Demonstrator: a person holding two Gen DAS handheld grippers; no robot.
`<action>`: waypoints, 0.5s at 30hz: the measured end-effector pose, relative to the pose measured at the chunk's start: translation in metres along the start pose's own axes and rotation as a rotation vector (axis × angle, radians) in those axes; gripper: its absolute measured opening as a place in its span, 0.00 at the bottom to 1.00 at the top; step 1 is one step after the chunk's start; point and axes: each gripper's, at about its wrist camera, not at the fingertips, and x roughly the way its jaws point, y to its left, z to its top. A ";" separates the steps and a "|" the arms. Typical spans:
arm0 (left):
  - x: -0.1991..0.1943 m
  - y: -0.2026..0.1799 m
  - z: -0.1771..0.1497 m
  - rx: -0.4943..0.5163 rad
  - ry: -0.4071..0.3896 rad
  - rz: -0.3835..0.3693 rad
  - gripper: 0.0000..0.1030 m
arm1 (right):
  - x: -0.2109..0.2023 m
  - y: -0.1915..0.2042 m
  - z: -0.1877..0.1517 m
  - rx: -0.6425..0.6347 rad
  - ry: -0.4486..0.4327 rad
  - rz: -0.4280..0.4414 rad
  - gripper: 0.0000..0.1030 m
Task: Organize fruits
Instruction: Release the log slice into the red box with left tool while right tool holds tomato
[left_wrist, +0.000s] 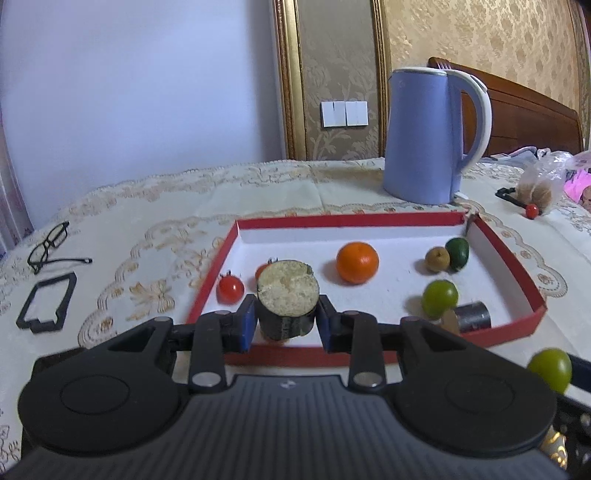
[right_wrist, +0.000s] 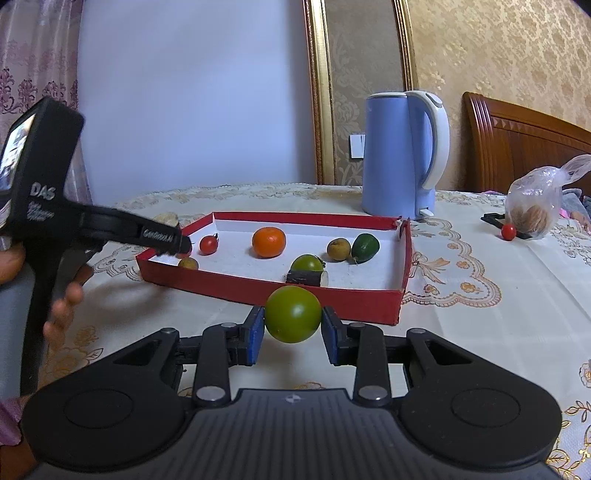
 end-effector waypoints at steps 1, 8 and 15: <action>0.002 -0.001 0.002 0.004 -0.002 0.005 0.30 | 0.000 0.000 0.000 0.001 0.000 0.000 0.32; 0.018 -0.008 0.016 0.027 -0.012 0.032 0.30 | -0.002 -0.004 -0.001 0.009 -0.003 0.002 0.32; 0.035 -0.017 0.027 0.057 -0.013 0.045 0.30 | -0.003 -0.010 -0.003 0.018 -0.004 -0.002 0.32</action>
